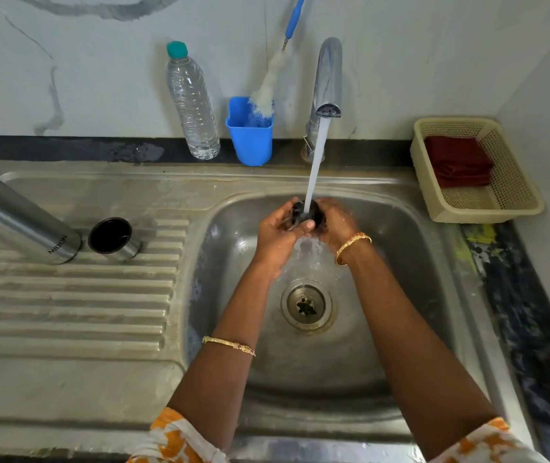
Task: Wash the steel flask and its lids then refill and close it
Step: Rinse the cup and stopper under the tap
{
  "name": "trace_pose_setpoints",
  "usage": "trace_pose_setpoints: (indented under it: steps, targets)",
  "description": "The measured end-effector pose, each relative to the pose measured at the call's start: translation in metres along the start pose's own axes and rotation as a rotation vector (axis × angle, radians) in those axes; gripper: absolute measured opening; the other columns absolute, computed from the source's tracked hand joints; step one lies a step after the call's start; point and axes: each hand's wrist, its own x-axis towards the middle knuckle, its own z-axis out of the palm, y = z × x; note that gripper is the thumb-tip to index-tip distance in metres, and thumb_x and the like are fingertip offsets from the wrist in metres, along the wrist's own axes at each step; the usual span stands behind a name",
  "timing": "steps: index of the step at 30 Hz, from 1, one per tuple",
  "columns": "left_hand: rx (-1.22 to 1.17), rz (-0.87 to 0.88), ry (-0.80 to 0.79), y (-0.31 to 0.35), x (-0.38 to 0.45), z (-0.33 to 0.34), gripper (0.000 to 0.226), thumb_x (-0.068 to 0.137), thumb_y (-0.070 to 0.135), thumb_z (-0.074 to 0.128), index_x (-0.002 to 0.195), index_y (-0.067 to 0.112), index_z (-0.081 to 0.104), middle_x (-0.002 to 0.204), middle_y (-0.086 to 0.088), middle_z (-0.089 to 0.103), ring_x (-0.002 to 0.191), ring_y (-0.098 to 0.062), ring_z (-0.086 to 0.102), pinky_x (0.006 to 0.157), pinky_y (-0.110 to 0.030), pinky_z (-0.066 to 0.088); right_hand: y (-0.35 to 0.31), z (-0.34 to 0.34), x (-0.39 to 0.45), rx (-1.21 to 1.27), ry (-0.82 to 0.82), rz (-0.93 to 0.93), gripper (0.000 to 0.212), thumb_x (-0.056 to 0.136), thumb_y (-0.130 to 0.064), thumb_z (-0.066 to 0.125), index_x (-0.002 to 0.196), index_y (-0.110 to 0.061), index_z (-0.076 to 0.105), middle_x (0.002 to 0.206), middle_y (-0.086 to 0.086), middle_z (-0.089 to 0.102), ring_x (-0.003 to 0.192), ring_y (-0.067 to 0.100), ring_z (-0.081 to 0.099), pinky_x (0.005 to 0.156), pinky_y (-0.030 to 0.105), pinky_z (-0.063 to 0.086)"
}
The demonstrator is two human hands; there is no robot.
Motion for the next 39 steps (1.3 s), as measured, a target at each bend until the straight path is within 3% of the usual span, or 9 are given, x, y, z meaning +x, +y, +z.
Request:
trace_pose_setpoints:
  steps: [4,9,14,16,20,26,30,34,39]
  targets:
    - [0.207,0.081,0.09,0.002,-0.004,-0.002,0.061,0.065,-0.003,0.083,0.122,0.009,0.062,0.107,-0.001,0.066,0.099,-0.008,0.061,0.089,-0.022,0.052,0.008,0.003,0.0,0.242,-0.11,0.338,0.034,0.097,-0.035,0.039,0.09,-0.008,0.058,0.071,0.008,0.057,0.048,0.012,0.048,0.042,0.016,0.042]
    - [0.4,0.057,0.032,-0.003,-0.01,-0.019,0.051,0.061,-0.002,0.085,0.107,0.01,0.066,0.102,-0.003,0.067,0.093,-0.013,0.063,0.08,-0.019,0.053,0.005,-0.005,-0.014,-0.032,-0.259,0.43,0.03,0.091,-0.04,0.055,0.093,-0.011,0.061,0.081,0.01,0.06,0.05,0.012,0.051,0.045,0.021,0.048]
    - [0.258,-0.233,-0.005,-0.012,-0.013,-0.031,0.02,0.082,-0.015,0.061,0.082,0.005,0.064,0.092,-0.008,0.067,0.077,-0.014,0.064,0.062,-0.016,0.052,0.009,-0.003,0.0,-0.838,-0.179,-0.329,0.04,0.071,0.002,0.075,0.104,-0.014,0.058,0.106,0.009,0.06,0.102,0.029,0.061,0.09,0.042,0.053]
    - [0.181,-0.249,0.056,-0.016,-0.014,-0.035,0.023,0.085,-0.012,0.058,0.08,0.009,0.062,0.09,-0.005,0.068,0.077,-0.015,0.064,0.062,-0.017,0.053,0.014,-0.003,0.001,-0.954,-0.273,-0.553,0.047,0.068,0.004,0.076,0.107,-0.018,0.06,0.113,0.011,0.057,0.108,0.025,0.055,0.1,0.029,0.044]
    - [-0.043,-0.224,0.043,-0.009,-0.01,-0.034,0.016,0.091,0.002,0.059,0.097,0.017,0.06,0.095,-0.002,0.07,0.086,-0.019,0.067,0.08,-0.029,0.055,0.011,-0.001,-0.01,-0.796,-0.194,-0.863,0.041,0.069,0.008,0.073,0.105,-0.008,0.061,0.106,0.01,0.055,0.097,0.013,0.053,0.089,0.004,0.038]
    - [0.101,-0.052,0.031,0.003,-0.013,-0.02,0.026,0.089,0.012,0.065,0.114,0.019,0.064,0.093,0.004,0.069,0.079,-0.007,0.066,0.073,-0.024,0.054,0.011,0.001,-0.01,0.34,-0.229,0.02,0.011,0.088,-0.012,0.052,0.096,-0.01,0.059,0.092,0.009,0.062,0.084,0.023,0.06,0.075,0.034,0.051]
    - [0.216,0.014,0.117,0.011,-0.008,-0.01,0.014,0.087,0.007,0.067,0.1,0.009,0.069,0.083,0.001,0.067,0.073,-0.004,0.064,0.06,-0.013,0.05,0.013,0.005,-0.004,0.506,-0.171,0.267,0.026,0.091,-0.026,0.04,0.081,-0.007,0.055,0.077,0.01,0.058,0.07,0.022,0.056,0.063,0.029,0.05]
    - [0.361,0.103,0.225,0.032,0.02,-0.002,0.009,0.092,0.012,0.059,0.097,0.015,0.066,0.092,0.005,0.065,0.086,-0.007,0.059,0.083,-0.026,0.051,0.005,0.018,0.0,0.122,-0.169,0.381,0.019,0.093,-0.025,0.049,0.092,-0.007,0.055,0.085,0.016,0.058,0.069,0.023,0.056,0.044,0.023,0.051]
    - [0.387,0.204,0.109,0.065,0.061,0.025,0.031,0.097,0.014,0.054,0.126,0.006,0.06,0.12,-0.008,0.065,0.106,-0.02,0.062,0.094,-0.035,0.052,-0.005,0.032,-0.002,-0.89,-0.129,0.003,0.021,0.086,-0.022,0.062,0.102,-0.01,0.055,0.086,0.007,0.056,0.078,0.021,0.058,0.061,0.035,0.058]
